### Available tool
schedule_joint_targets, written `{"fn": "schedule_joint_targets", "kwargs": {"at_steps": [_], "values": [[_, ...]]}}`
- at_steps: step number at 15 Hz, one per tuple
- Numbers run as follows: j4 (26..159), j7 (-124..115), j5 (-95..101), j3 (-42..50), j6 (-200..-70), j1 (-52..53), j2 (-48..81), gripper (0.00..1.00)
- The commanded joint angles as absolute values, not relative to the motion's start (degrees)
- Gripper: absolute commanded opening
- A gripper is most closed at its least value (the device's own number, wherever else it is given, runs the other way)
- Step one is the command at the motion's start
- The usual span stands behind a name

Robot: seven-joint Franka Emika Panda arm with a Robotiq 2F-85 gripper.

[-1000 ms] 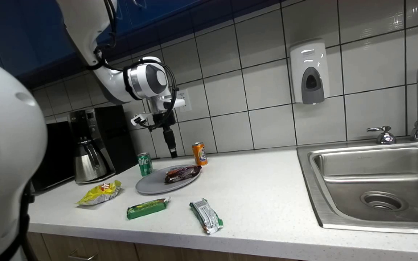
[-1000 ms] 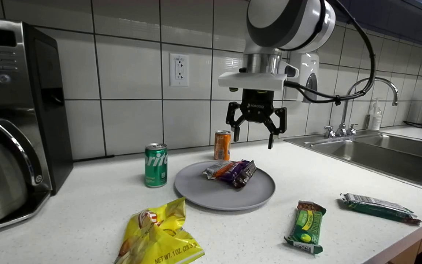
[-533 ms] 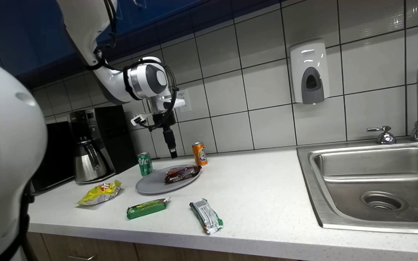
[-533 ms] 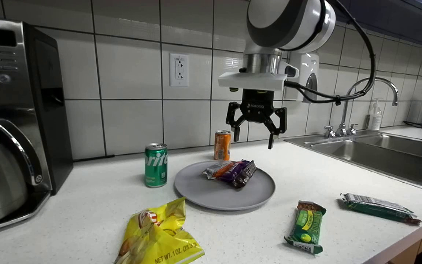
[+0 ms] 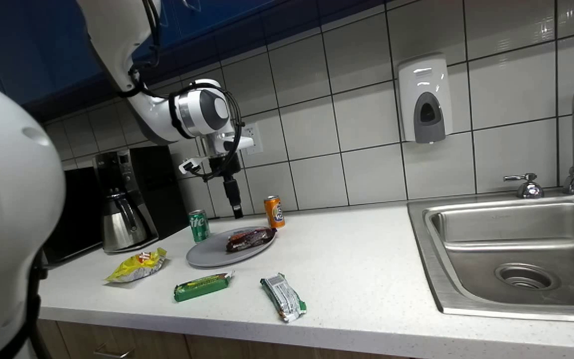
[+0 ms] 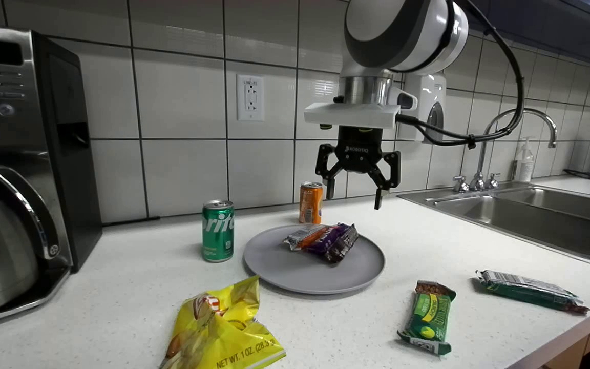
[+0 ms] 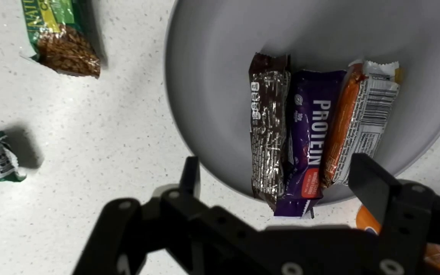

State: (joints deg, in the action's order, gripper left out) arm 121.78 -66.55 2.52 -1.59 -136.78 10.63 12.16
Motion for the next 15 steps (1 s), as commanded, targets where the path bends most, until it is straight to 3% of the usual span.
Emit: {"fn": "schedule_joint_targets", "kwargs": {"at_steps": [1,15], "values": [[123.04,-73.96,5.85,-1.68,-135.93,12.44,9.86,1.0],[128.57,-82.9,7.65,-5.63,-135.78,14.82,4.97,1.0]]}}
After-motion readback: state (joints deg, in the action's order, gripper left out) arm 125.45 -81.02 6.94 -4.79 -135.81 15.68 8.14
